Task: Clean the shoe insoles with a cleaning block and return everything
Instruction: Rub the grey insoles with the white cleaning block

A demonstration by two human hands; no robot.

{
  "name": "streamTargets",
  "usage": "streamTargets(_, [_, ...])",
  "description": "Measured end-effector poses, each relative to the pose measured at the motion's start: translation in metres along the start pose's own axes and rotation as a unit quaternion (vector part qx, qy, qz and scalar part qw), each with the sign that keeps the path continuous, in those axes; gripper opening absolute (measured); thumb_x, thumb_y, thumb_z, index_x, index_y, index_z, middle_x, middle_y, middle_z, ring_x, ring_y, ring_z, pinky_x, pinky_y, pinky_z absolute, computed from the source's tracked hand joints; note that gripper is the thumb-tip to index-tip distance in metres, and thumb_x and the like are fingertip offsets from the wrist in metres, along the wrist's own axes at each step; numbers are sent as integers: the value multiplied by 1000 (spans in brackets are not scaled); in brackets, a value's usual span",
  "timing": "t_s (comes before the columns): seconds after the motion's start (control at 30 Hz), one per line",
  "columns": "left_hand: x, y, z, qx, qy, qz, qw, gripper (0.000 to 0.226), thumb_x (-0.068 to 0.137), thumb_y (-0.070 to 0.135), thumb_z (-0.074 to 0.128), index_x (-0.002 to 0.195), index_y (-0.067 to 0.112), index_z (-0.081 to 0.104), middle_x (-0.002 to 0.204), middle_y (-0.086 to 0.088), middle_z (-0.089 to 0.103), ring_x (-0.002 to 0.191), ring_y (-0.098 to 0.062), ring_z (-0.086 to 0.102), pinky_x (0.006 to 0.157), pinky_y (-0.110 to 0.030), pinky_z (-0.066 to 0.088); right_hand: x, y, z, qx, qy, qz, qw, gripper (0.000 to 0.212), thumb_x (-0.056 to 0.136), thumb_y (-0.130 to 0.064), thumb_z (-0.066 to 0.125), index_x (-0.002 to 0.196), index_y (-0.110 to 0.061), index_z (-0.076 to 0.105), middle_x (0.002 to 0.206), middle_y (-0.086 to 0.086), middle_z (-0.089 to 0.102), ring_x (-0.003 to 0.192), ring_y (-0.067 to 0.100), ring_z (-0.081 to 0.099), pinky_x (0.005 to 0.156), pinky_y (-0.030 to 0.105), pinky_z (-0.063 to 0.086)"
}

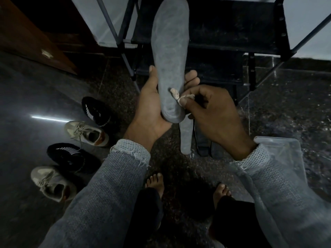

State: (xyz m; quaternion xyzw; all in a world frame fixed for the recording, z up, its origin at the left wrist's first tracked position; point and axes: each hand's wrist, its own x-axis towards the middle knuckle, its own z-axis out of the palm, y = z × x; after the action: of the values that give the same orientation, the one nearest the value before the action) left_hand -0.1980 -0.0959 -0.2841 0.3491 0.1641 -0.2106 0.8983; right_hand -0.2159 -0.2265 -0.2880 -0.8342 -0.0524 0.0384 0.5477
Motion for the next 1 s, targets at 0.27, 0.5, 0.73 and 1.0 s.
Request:
streamTargets(0.27, [-2, -1, 0, -52, -25, 0, 998, 86, 99, 60, 14, 79, 6, 78, 85, -6, 73, 84, -16, 70, 82, -30, 57, 2, -4, 3, -154, 53, -72, 984, 8, 91, -19, 64, 94, -12, 66, 96, 1, 54, 82, 11, 54, 72, 18, 44])
streamTargets(0.5, [1, 4, 2, 1, 46, 14, 999, 80, 100, 57, 10, 91, 7, 72, 83, -5, 70, 101, -19, 63, 104, -30, 40, -8, -19, 3, -165, -90, -49, 981, 10, 91, -22, 64, 90, -15, 70, 90, -4, 62, 80, 6, 55, 69, 16, 44])
streamTargets(0.73, [3, -2, -4, -15, -17, 17, 1000, 86, 95, 66, 13, 86, 9, 76, 84, -4, 74, 87, -17, 71, 104, -29, 43, -1, -14, 3, -186, 24, -73, 980, 17, 93, -25, 62, 89, -10, 66, 92, 1, 59, 83, 14, 55, 76, 35, 49])
streamTargets(1.0, [5, 0, -3, -15, 55, 36, 998, 71, 99, 58, 15, 108, 7, 64, 86, -6, 73, 88, -20, 72, 92, -32, 50, -14, -19, 3, -152, -70, -69, 984, 14, 91, -25, 63, 88, -13, 69, 86, -6, 57, 75, 4, 52, 68, 12, 40])
